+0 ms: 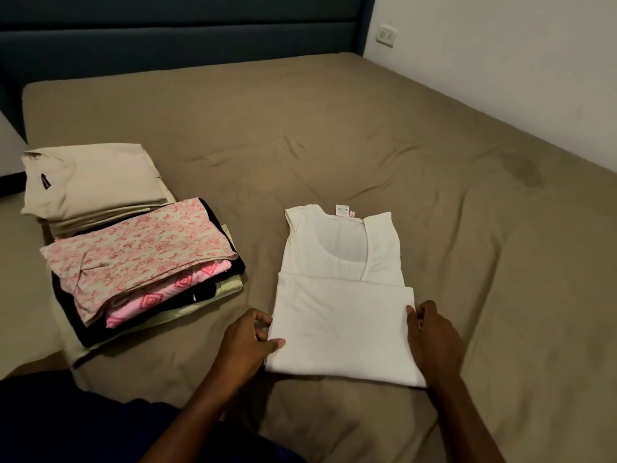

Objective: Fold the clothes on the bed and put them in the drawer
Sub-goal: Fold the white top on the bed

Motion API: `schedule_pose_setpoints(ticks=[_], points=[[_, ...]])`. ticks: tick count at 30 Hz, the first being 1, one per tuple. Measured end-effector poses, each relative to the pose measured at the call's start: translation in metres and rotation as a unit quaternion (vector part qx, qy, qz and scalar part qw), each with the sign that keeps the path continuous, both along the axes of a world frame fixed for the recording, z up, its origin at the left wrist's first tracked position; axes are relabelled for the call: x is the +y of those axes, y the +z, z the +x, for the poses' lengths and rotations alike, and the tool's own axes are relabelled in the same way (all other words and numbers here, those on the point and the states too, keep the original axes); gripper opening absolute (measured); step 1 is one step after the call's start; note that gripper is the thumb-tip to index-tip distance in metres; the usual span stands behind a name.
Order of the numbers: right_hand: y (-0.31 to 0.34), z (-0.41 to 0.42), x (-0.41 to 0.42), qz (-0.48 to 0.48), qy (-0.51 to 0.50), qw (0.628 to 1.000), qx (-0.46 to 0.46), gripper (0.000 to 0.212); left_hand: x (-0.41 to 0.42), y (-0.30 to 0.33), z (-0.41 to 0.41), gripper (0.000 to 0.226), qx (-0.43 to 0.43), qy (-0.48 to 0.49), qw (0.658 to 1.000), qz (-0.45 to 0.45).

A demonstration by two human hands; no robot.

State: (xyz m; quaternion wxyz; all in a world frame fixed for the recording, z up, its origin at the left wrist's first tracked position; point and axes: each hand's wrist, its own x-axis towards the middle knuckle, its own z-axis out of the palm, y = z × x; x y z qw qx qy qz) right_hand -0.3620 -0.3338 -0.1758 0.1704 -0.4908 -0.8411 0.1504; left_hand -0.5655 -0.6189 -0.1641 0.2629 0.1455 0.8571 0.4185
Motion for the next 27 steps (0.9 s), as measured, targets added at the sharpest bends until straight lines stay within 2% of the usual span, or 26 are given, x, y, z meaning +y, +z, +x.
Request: schedule_pose_setpoints(ticks=[3,5,7,9,11,15,19,21,23,24,27], points=[[0.007,-0.012,0.01,0.089,-0.008,0.996,-0.004,0.032,0.009,0.012,0.005,0.041,0.147,-0.024,0.986,-0.072],[0.011,-0.028,0.02,0.131,-0.006,0.991,-0.006,0.024,0.022,0.022,0.003,0.034,0.247,-0.023,0.966,-0.071],[0.016,-0.055,0.03,0.135,0.016,0.991,0.01,0.014,0.042,0.029,-0.01,0.03,0.292,-0.014,0.955,-0.045],[0.019,-0.091,0.035,0.112,0.065,0.991,0.032,0.009,0.068,0.032,-0.035,0.031,0.271,0.008,0.962,-0.018],[0.017,-0.13,0.034,0.086,0.122,0.988,0.034,0.007,0.096,0.035,-0.063,0.039,0.21,0.049,0.976,0.01],[0.001,-0.205,0.03,0.066,0.252,0.965,0.025,0.029,0.151,0.036,-0.121,0.052,0.128,0.129,0.982,0.061],[-0.017,-0.259,0.033,0.051,0.343,0.937,0.038,0.048,0.196,0.03,-0.18,0.06,0.071,0.133,0.988,0.022],[-0.019,-0.276,0.033,0.057,0.355,0.932,0.044,0.052,0.208,0.027,-0.199,0.048,0.053,0.133,0.989,0.024],[-0.026,-0.29,0.034,0.063,0.355,0.932,0.049,0.051,0.217,0.023,-0.215,0.02,0.045,0.136,0.989,0.025],[-0.03,-0.295,0.034,0.062,0.357,0.931,0.047,0.051,0.22,0.021,-0.22,0.014,0.037,0.137,0.99,0.02],[-0.04,-0.292,0.031,0.045,0.36,0.93,0.058,0.052,0.226,0.021,-0.225,0.019,0.044,0.113,0.993,0.005]])
